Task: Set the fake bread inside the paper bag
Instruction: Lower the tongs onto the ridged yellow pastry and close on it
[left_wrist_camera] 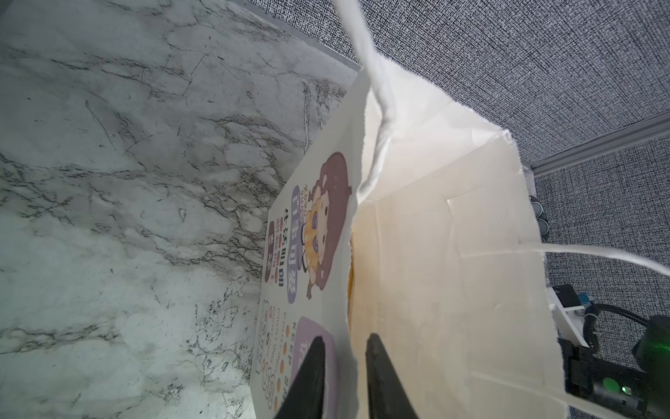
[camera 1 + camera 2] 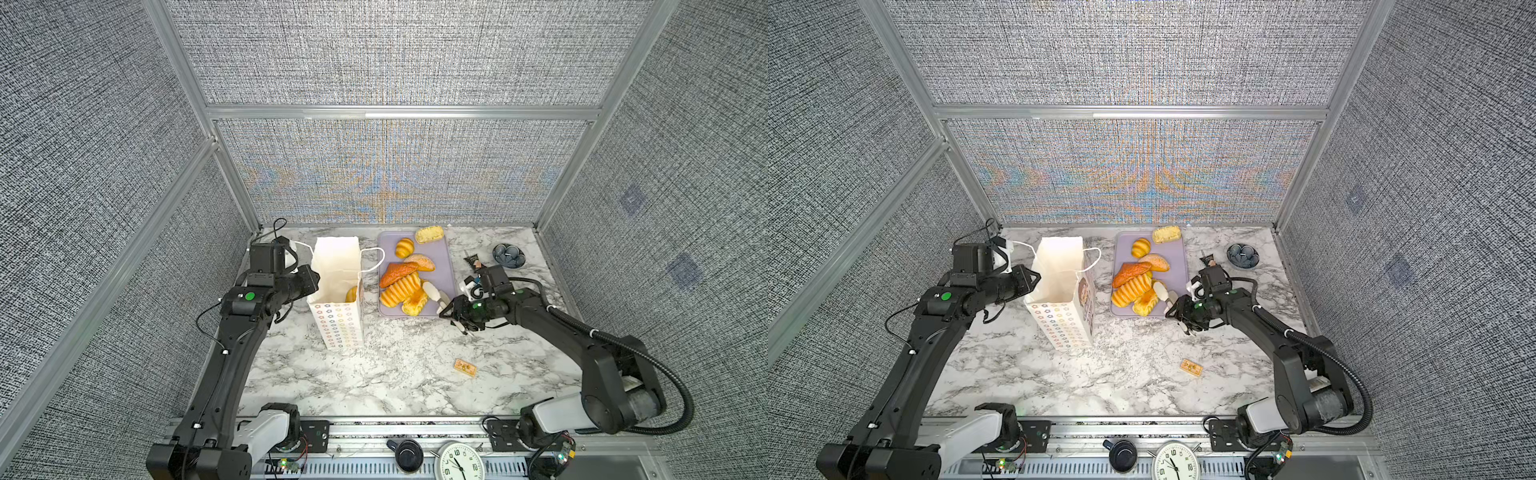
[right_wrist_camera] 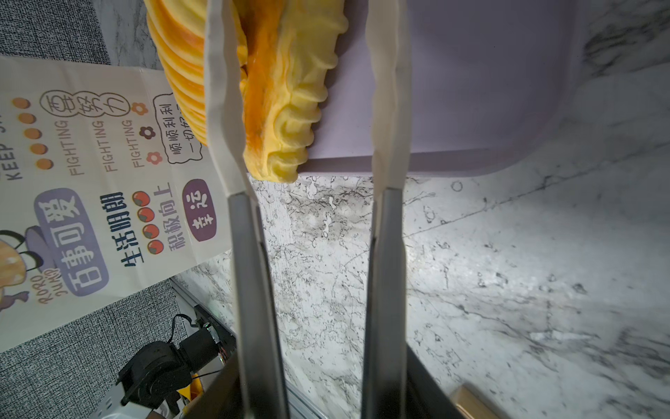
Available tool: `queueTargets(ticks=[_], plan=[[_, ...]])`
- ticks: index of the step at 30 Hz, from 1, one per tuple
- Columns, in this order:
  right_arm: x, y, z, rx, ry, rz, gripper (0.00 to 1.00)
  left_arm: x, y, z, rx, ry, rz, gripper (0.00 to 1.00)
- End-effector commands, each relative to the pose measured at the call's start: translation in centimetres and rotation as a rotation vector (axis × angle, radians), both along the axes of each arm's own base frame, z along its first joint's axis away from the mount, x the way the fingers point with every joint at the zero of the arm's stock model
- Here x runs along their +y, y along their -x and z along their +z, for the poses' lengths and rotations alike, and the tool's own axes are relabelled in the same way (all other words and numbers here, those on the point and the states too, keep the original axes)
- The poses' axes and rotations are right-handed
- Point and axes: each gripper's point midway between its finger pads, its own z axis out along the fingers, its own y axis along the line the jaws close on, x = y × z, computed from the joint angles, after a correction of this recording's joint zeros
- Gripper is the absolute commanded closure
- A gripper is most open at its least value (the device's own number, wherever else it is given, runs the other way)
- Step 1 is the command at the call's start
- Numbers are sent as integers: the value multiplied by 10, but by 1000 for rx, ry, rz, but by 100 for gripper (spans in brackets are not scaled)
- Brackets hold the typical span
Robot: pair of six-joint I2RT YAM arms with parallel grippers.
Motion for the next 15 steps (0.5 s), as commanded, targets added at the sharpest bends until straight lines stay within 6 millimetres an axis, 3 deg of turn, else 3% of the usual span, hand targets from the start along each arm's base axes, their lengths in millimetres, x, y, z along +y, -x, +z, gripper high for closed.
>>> queueTargets(ticks=[1,15], plan=[[4,-4,2,-12,-26,4,50,1,-3,4,-26,-10,-5,77],[12,-12,-4,8,-65,-3,51,1,-3,4,-26,-9,-3,77]])
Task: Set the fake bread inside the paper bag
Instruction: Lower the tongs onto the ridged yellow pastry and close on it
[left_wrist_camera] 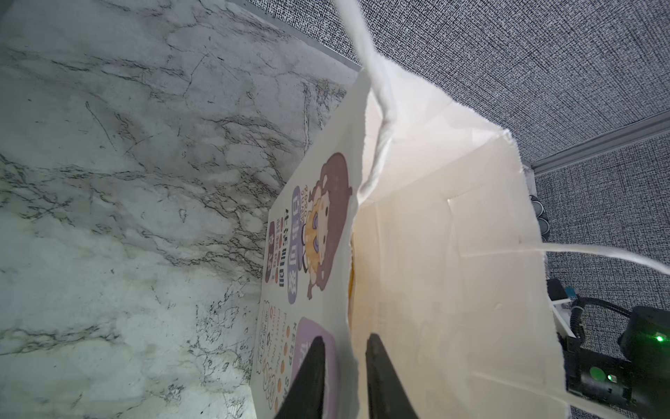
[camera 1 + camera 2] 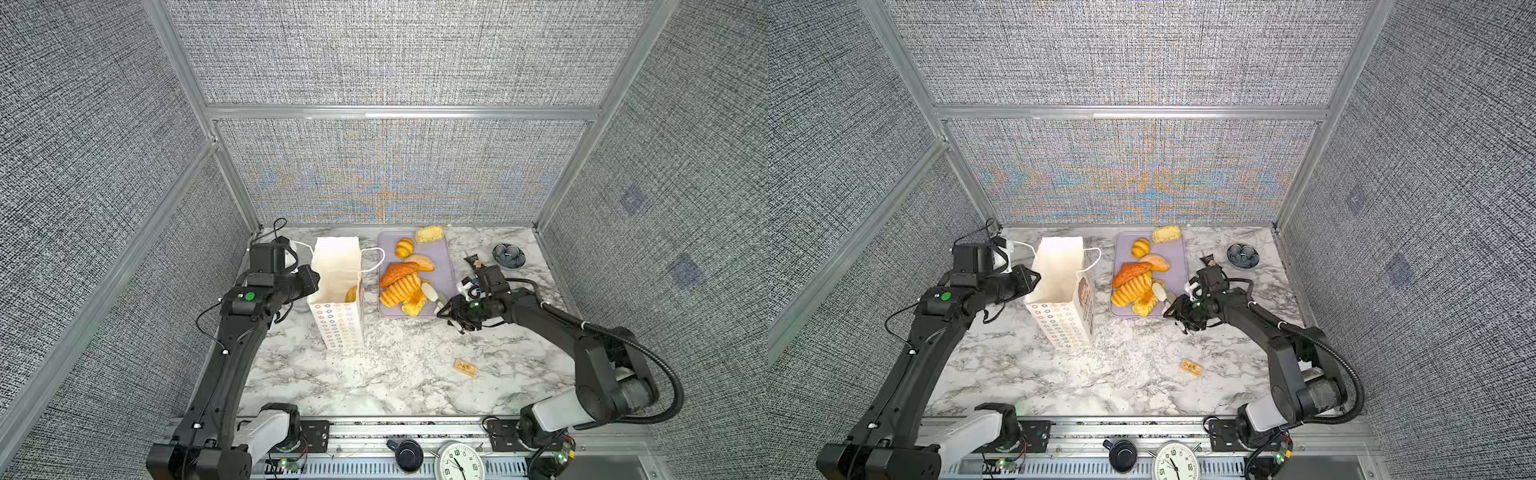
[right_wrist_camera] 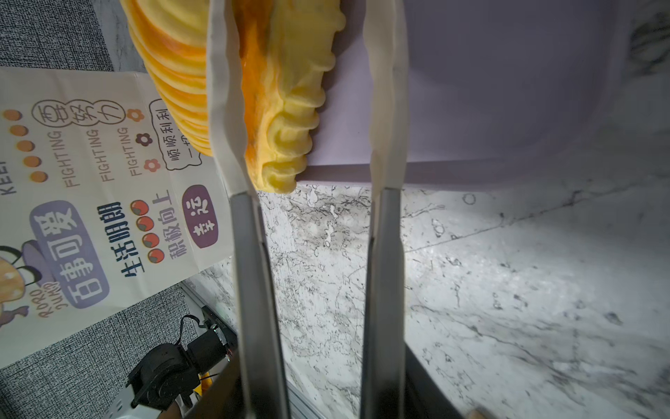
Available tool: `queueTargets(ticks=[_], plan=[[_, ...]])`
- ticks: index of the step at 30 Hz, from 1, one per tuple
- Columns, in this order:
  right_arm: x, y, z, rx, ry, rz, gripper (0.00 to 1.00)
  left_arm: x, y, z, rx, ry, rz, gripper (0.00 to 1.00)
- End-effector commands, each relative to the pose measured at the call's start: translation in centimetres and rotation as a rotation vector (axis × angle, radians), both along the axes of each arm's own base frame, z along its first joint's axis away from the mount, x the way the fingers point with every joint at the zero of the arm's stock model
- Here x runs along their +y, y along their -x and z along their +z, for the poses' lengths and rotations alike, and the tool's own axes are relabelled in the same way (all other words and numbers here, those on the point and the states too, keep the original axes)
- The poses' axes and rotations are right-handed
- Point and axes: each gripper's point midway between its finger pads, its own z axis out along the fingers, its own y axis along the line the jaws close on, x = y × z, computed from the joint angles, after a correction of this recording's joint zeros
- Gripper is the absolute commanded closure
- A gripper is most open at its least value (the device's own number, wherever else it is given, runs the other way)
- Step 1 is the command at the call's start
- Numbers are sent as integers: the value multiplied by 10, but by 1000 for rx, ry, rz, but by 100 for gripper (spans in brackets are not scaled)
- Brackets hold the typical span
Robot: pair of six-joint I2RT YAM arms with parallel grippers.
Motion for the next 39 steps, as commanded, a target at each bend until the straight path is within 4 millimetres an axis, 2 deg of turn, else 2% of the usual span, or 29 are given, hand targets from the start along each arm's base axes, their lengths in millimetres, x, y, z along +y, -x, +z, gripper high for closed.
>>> queueTargets(ticks=[1,10,16,28,39], plan=[[5,-5,4,-17,-32,4,51,1,-4,4,-26,-7,-1,77],[7,-10,1,-12,-39,-2,54,1,-3,4,-25,-9,-2,77],[0,-10,0,-19,-21,-21,58,1,-3,5,-25,-7,-1,77],[-17,-7,7,-41,-6,-59,64,1,-3,6,-28,-6,0,77],[-31,-4,21,-74,6,-83,68,3,-2,14,-48,-12,6,75]])
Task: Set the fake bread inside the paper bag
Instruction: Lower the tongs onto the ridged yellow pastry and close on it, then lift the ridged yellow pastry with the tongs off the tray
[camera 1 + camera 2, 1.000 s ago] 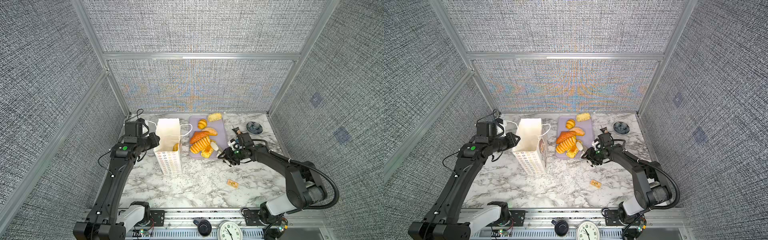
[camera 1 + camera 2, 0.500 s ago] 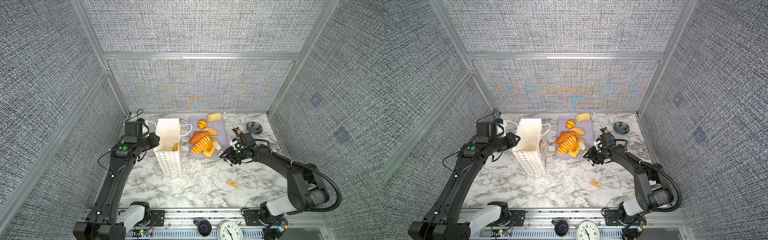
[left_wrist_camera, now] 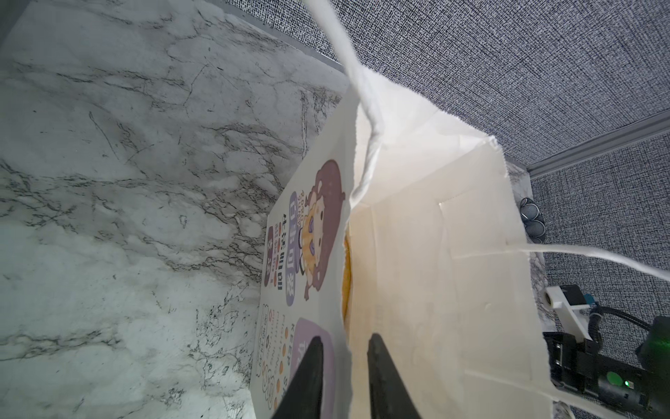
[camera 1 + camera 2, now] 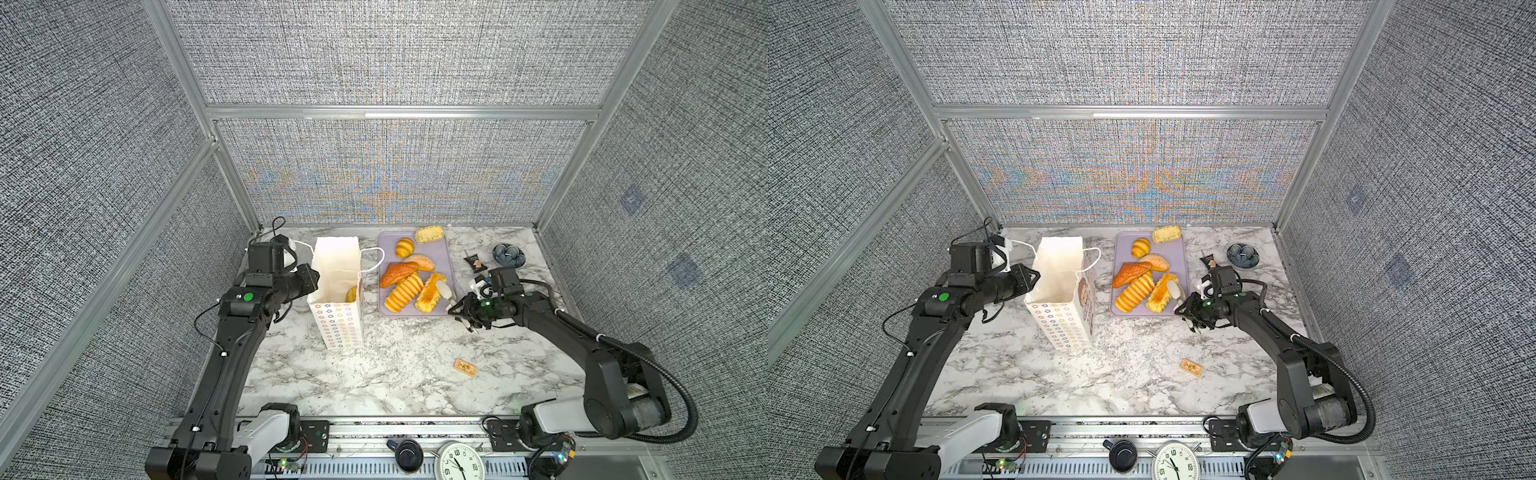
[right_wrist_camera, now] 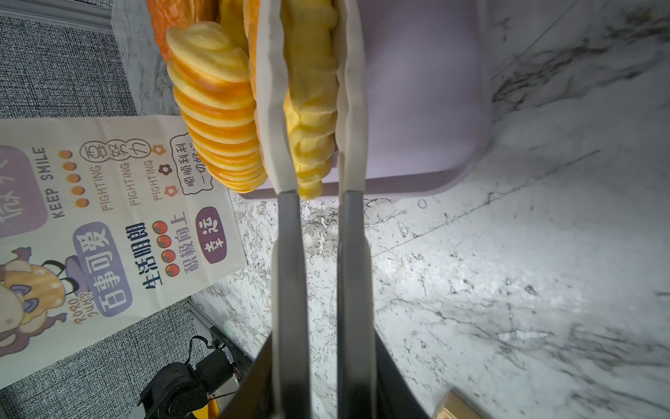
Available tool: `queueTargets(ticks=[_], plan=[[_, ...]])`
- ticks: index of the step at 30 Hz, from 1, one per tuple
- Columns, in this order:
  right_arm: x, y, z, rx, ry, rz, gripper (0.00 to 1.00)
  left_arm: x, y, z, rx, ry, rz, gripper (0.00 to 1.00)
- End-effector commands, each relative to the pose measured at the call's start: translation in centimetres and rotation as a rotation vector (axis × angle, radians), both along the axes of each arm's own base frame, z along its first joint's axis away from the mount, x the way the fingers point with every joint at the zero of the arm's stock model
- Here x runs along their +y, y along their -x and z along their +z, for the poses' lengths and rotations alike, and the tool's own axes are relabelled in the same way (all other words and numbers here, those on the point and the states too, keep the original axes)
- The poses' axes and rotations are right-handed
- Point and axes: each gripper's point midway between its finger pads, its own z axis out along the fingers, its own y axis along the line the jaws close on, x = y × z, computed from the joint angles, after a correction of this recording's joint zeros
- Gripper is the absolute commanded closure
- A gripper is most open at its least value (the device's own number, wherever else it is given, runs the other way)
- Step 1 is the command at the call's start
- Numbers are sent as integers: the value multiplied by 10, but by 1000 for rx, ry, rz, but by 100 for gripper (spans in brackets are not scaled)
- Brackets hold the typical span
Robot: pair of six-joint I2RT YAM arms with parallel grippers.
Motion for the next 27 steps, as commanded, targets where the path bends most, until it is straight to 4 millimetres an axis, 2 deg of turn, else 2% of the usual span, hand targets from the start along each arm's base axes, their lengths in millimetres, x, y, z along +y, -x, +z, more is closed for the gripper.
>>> queueTargets(ticks=[1,8,18,27], plan=[[-3,0,6,-24,11,9,68,2,-2,7,-27,-9,7,75],[-8,2,13,-40,30,7,68,3,-1,7,-29,-9,11,76],[-11,2,30,-74,28,0,69,2,-1,5,-24,-5,9,83],[-13,3,63,-136,29,2,69,1,-1,4,-24,-1,5,90]])
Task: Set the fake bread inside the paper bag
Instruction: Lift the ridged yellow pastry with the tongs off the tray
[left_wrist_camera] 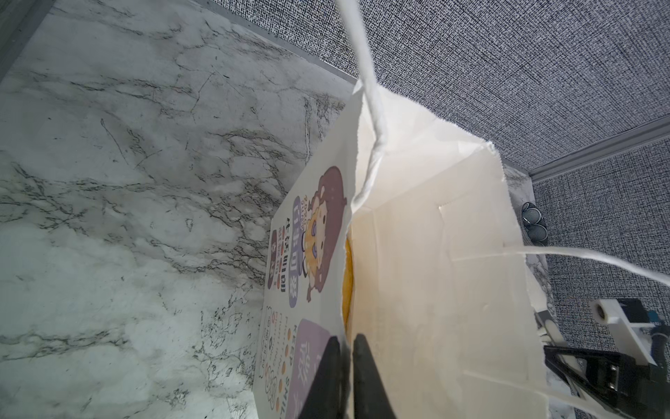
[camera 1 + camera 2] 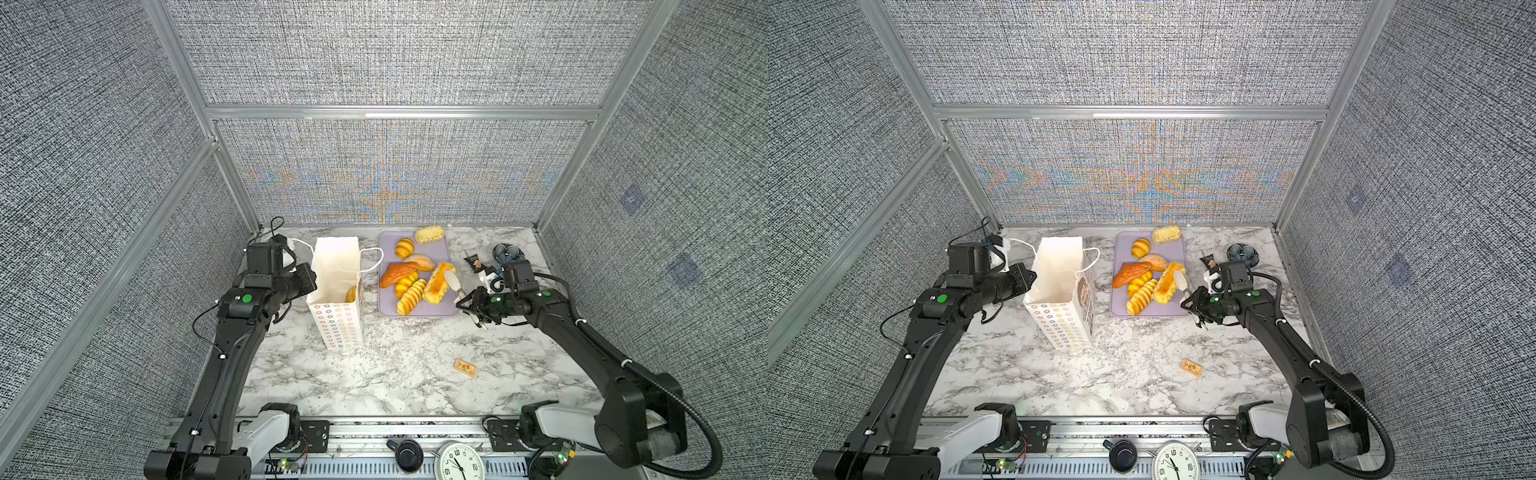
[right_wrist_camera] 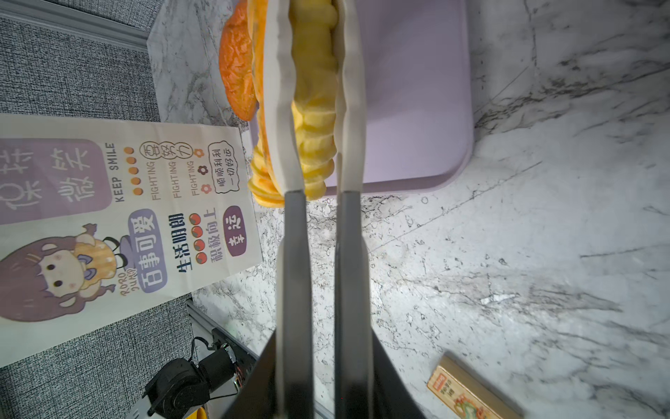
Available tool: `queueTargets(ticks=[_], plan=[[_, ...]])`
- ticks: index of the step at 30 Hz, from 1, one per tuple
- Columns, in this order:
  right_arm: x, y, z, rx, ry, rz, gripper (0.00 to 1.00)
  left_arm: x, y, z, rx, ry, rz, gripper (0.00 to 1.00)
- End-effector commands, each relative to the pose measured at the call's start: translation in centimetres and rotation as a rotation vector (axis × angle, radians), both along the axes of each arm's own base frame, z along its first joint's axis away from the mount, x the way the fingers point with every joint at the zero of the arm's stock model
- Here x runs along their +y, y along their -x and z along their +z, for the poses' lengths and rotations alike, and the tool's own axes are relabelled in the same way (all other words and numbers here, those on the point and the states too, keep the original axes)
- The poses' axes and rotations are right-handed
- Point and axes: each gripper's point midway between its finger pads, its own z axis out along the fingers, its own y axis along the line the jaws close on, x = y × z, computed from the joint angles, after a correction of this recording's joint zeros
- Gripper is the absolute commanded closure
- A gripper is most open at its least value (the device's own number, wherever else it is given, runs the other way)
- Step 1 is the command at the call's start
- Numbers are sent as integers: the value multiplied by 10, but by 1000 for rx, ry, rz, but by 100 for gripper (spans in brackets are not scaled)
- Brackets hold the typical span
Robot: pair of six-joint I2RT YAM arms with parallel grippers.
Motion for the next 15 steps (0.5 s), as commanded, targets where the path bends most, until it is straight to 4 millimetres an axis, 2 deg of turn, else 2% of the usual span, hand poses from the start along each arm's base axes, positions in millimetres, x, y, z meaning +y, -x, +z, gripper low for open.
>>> queueTargets(ticks=[1,4,6,7,15], plan=[[0,0,14,-37,3,17,69,-1,-2,2,-15,7,-5,90],[1,0,28,-64,-2,22,69,-2,-2,2,-14,10,-8,93],[1,2,30,-66,-5,23,69,-2,-3,2,-16,9,-7,94],[2,-3,46,-102,-13,24,69,-2,-3,2,-15,11,-7,95],[7,-6,80,-160,-45,39,69,-2,-2,2,-14,12,-8,99]])
